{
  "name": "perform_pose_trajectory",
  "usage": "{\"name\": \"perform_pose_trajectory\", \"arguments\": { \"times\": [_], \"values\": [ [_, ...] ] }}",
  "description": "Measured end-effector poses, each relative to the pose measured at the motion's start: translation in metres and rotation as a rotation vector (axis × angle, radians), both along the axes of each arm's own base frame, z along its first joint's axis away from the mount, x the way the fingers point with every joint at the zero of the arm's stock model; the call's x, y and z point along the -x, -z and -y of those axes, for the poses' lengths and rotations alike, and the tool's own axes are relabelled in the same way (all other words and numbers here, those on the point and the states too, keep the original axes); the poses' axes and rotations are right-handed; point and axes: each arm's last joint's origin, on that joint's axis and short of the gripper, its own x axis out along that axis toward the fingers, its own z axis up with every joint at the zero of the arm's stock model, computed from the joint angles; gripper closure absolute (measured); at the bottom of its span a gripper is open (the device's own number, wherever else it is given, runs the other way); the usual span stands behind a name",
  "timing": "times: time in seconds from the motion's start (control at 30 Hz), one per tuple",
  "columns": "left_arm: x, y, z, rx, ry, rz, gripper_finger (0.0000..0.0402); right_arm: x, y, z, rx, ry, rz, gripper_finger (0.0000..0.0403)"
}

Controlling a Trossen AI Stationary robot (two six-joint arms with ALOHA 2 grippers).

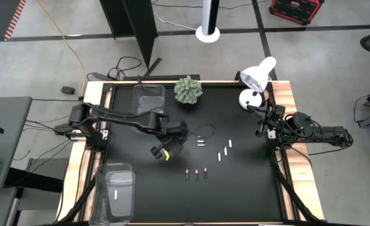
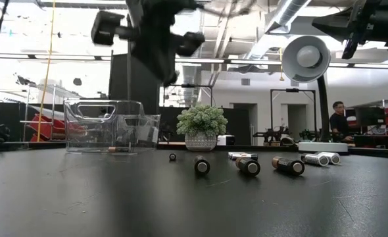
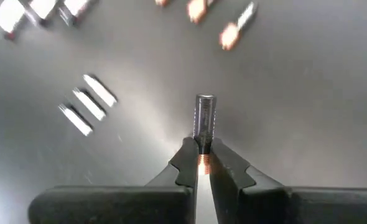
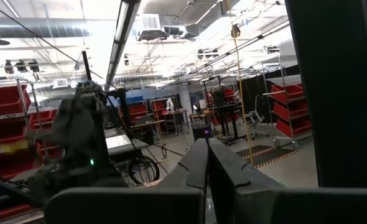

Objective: Sort batteries
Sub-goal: Put the copper and black battery into the top transparent bin

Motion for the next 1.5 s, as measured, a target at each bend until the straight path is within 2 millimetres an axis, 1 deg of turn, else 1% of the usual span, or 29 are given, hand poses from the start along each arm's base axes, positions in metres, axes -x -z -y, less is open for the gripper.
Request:
{"name": "perform_pose_trajectory", "arguments": {
  "times": [0.17,0.27,0.37,0.47,0.57,0.67,0.87,1.07,1.33,1.5],
  "values": [
    [0.015,-0.034,0.003,0.131,0.046,0.123,0.0387,0.000,0.000,0.000,0.000,0.000,0.000,0.0372],
    [0.022,-0.051,0.005,0.195,0.065,0.187,0.0387,0.000,0.000,0.000,0.000,0.000,0.000,0.0372],
    [0.028,-0.061,0.006,0.229,0.068,0.224,0.0387,0.000,0.000,0.000,0.000,0.000,0.001,0.0372],
    [0.031,-0.065,0.007,0.237,0.066,0.234,0.0387,0.000,0.000,0.000,0.000,-0.001,0.000,0.0372],
    [0.031,-0.064,0.006,0.223,0.021,0.223,0.0387,0.000,0.000,0.000,-0.005,-0.002,0.003,0.0372],
    [0.033,-0.062,0.000,0.142,-0.102,0.188,0.0387,0.000,0.000,0.000,-0.006,-0.003,0.003,0.0372],
    [0.043,-0.054,-0.021,0.031,-0.389,0.064,0.0387,0.000,0.000,0.000,-0.006,-0.003,0.003,0.0372],
    [0.057,-0.048,-0.046,-0.117,-0.622,-0.054,0.0387,0.000,0.000,0.000,-0.006,-0.002,0.003,0.0372],
    [0.076,-0.035,-0.087,-0.105,-0.892,-0.196,0.0387,0.000,0.000,0.000,-0.006,-0.003,0.003,0.0372],
    [0.084,-0.021,-0.101,-0.061,-0.957,-0.256,0.0387,0.000,0.000,0.000,-0.006,-0.003,0.003,0.0372]
  ]
}}
